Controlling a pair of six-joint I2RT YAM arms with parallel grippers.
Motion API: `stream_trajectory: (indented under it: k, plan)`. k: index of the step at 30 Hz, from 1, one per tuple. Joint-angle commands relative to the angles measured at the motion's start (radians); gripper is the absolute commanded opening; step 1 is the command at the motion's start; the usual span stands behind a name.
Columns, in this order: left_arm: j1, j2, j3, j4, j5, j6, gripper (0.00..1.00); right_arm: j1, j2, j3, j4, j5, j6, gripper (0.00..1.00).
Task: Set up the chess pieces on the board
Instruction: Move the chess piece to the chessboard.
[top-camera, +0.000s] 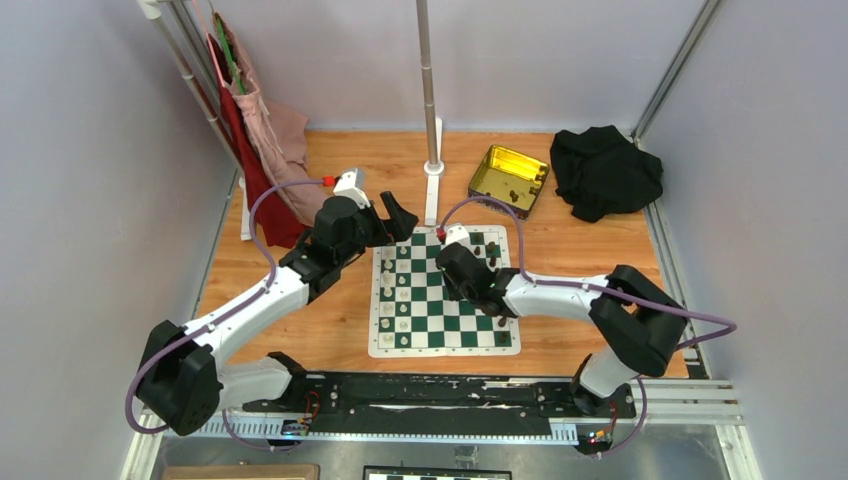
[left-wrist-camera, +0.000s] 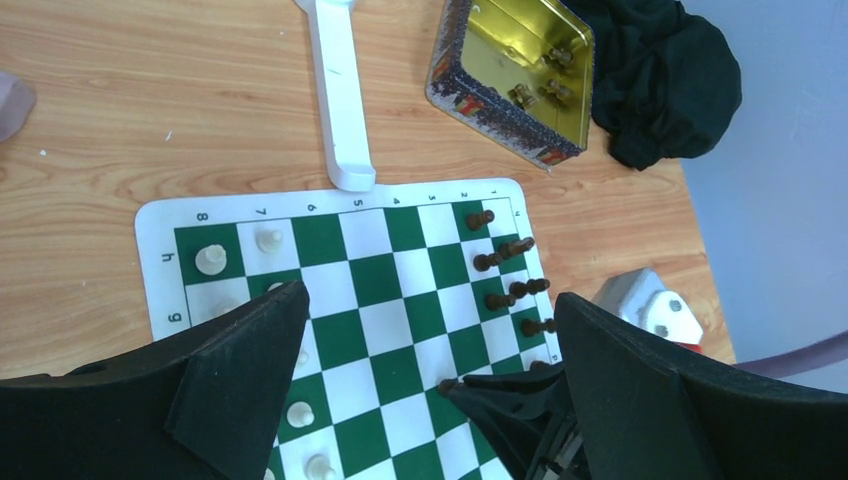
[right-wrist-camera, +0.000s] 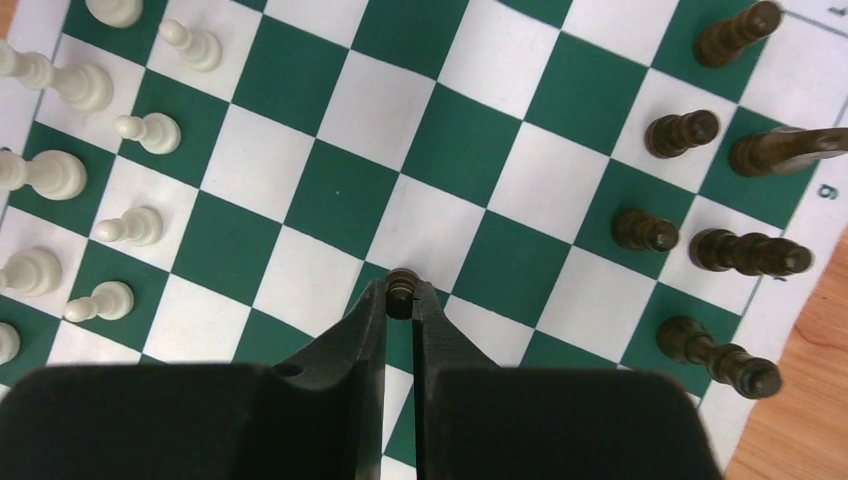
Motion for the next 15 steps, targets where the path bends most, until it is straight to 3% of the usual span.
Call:
stream_trajectory:
  k: [1, 15]
  plan:
    - [-0.011, -0.002, 0.000, 0.036, 0.003, 0.010, 1.00, -0.017, -0.078, -0.008, -0.033, 0.064, -0.014, 0.03]
    - [-0.015, -0.008, -0.004, 0.036, 0.004, 0.010, 1.00, -0.103, -0.134, -0.052, -0.125, 0.084, -0.017, 0.03]
